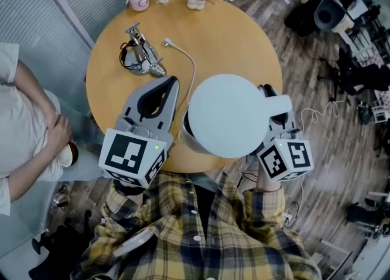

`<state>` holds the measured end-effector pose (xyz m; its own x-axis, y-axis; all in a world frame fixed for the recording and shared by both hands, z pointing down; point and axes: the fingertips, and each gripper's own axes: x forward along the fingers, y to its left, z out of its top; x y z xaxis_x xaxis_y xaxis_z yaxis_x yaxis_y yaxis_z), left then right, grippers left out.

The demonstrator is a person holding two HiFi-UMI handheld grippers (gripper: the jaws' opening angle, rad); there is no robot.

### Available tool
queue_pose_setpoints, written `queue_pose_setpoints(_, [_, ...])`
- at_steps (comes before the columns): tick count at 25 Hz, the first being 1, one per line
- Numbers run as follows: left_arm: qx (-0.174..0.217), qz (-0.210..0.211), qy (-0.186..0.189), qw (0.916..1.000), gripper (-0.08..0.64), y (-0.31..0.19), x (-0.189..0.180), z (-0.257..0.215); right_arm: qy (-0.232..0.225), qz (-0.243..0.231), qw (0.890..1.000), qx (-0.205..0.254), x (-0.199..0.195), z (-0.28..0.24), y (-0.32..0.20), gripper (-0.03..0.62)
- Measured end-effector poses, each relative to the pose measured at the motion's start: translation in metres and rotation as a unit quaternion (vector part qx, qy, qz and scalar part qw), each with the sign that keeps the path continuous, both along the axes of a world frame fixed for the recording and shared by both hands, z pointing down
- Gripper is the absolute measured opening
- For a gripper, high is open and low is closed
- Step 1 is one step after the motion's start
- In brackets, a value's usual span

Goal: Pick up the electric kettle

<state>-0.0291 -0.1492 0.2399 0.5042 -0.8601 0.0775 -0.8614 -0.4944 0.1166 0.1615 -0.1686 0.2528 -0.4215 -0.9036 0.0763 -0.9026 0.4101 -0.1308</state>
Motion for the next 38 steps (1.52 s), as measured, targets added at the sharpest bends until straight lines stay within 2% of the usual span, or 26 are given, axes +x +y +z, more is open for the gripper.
queue_pose_setpoints(16, [-0.004, -0.023, 0.001, 0.9997, 0.003, 0.007, -0.011, 0.007, -0.005, -0.008, 1.0, -0.01, -0.007, 0.014, 0.001, 0.081])
queue_pose_setpoints(38, [0.0, -0.019, -0.003, 0.9998, 0.003, 0.002, -0.007, 0.006, -0.004, -0.002, 1.0, -0.008, -0.002, 0.011, -0.005, 0.081])
